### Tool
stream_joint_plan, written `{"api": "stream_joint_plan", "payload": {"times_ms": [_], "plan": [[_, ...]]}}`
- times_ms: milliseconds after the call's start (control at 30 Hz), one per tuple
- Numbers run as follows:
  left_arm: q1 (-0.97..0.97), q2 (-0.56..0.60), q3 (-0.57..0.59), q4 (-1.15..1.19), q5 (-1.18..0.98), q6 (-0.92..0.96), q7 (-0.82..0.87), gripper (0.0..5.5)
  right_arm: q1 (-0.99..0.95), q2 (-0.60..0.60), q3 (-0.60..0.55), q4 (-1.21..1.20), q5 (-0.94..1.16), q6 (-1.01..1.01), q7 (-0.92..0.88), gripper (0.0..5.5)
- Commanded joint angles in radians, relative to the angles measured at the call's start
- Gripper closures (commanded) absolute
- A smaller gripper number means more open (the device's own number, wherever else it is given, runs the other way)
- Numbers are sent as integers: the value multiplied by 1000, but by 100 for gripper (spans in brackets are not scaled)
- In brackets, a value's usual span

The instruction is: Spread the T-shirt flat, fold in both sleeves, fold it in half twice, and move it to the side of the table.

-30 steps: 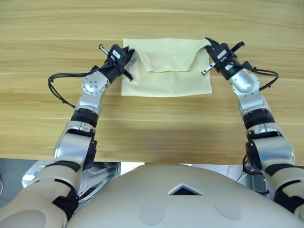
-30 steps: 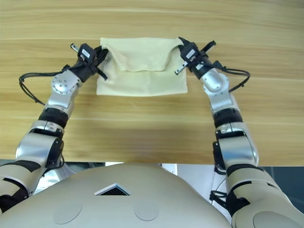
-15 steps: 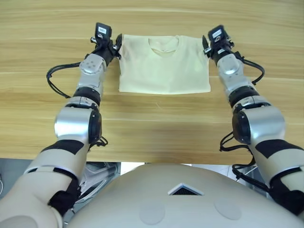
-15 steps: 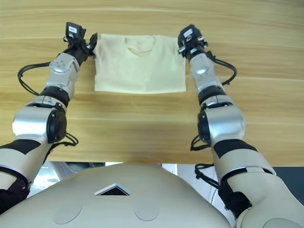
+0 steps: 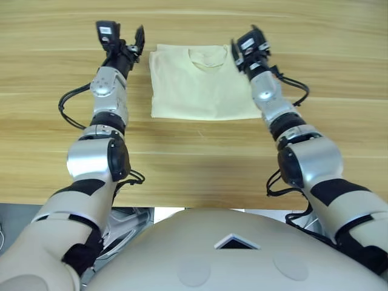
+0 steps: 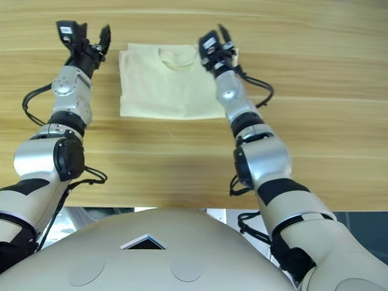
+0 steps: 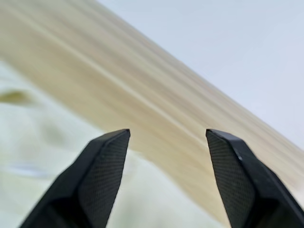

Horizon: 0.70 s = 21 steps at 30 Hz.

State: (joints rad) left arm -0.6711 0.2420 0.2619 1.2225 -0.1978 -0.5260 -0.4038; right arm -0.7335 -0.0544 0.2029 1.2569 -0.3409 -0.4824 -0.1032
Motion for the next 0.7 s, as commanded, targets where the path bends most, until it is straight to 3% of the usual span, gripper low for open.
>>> {"api": "stream_joint_plan", "payload": {"times_ms": [33,200,400,533,700], "plan": [[57,-42,83,-60,-105,-64,-84,209,31,-10,122,-3,-122,37,11,254],[36,-94,177,-67,-230,-19,-127,209,8,-63,267,-5,-279,82,-22,254],[5,-148,180,-80,-237,-33,-121,209,-21,-150,464,-24,-472,100,23,254],[13,-182,151,-113,-215,-59,-142,209,107,-392,590,-272,-561,-60,189,254],[26,-191,135,-133,-208,-61,-157,209,421,-778,589,-776,-537,-138,354,254]]}}
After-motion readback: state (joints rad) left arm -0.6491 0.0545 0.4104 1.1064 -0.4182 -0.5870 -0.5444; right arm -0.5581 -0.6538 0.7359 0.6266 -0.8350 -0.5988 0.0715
